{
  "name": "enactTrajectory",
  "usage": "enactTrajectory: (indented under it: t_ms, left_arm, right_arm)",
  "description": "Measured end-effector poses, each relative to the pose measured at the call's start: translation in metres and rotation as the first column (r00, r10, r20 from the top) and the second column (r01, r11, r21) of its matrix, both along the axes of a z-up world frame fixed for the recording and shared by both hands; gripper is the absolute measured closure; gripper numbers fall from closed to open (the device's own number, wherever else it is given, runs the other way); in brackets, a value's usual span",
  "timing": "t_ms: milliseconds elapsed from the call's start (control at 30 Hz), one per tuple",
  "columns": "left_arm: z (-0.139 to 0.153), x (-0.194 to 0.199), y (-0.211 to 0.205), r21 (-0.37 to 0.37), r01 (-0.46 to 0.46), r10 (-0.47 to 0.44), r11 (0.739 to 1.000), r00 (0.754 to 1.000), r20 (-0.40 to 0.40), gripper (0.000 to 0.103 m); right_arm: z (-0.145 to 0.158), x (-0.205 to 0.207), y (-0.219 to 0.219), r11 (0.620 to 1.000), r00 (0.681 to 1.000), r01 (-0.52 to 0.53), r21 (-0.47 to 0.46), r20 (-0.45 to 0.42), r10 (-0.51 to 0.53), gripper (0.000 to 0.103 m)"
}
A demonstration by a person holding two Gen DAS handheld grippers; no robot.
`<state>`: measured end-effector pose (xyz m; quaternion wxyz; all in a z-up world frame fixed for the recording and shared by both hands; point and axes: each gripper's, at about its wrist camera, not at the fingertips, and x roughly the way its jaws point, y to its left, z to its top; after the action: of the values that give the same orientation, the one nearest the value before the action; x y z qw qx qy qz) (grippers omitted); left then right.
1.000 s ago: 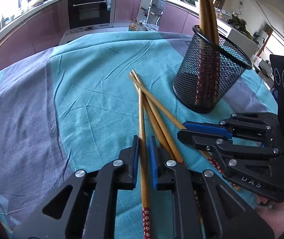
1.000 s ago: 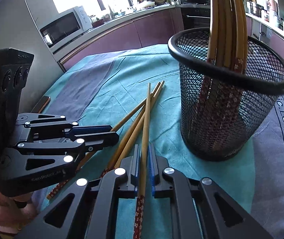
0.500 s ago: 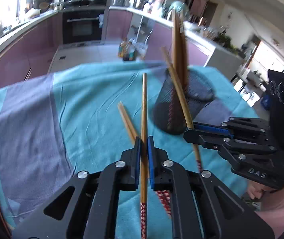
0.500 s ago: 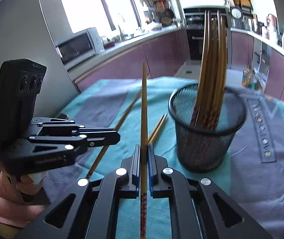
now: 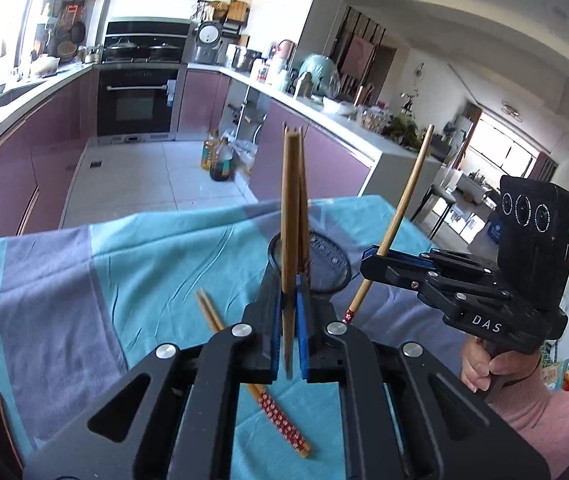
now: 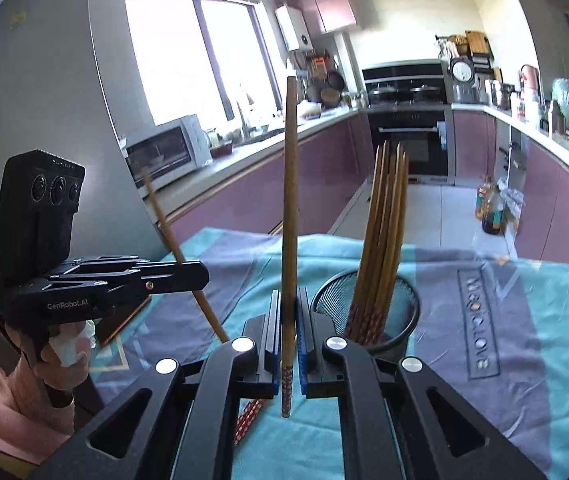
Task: Organize utensils
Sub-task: 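Lift the chopsticks upright with the left gripper while the right gripper lifts its own, then insert the left chopstick into the mesh cup and open while the right does likewise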
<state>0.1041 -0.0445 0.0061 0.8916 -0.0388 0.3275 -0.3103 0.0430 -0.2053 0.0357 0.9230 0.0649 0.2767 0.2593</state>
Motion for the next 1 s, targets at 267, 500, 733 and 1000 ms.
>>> enactTrajectory:
  t_ms: [267, 500, 733, 1000]
  left_arm:
    - [0.031, 0.013, -0.010, -0.056, 0.015, -0.013, 0.998, 0.999, 0.044, 0.096]
    - [0.059, 0.022, -0.020, -0.084, 0.028, -0.020, 0.996, 0.995, 0.101, 0.096]
    - [0.071, 0.024, -0.033, -0.067, 0.027, -0.017, 0.997, 0.990, 0.141, 0.096]
    - [0.062, 0.035, -0.049, 0.003, -0.002, 0.001, 1.000, 0.992, 0.123, 0.096]
  right_arm:
    - [0.023, 0.006, -0.012, 0.999, 0.997, 0.038, -0.005, 0.066, -0.037, 0.097]
    - [0.039, 0.015, -0.018, 0.998, 0.992, 0.065, 0.012, 0.109, -0.066, 0.097]
    - [0.040, 0.026, -0.018, 0.996, 0.989, 0.087, 0.002, 0.121, -0.086, 0.097]
    - [0.024, 0.038, -0.012, 0.995, 0.992, 0.099, -0.016, 0.078, -0.097, 0.097]
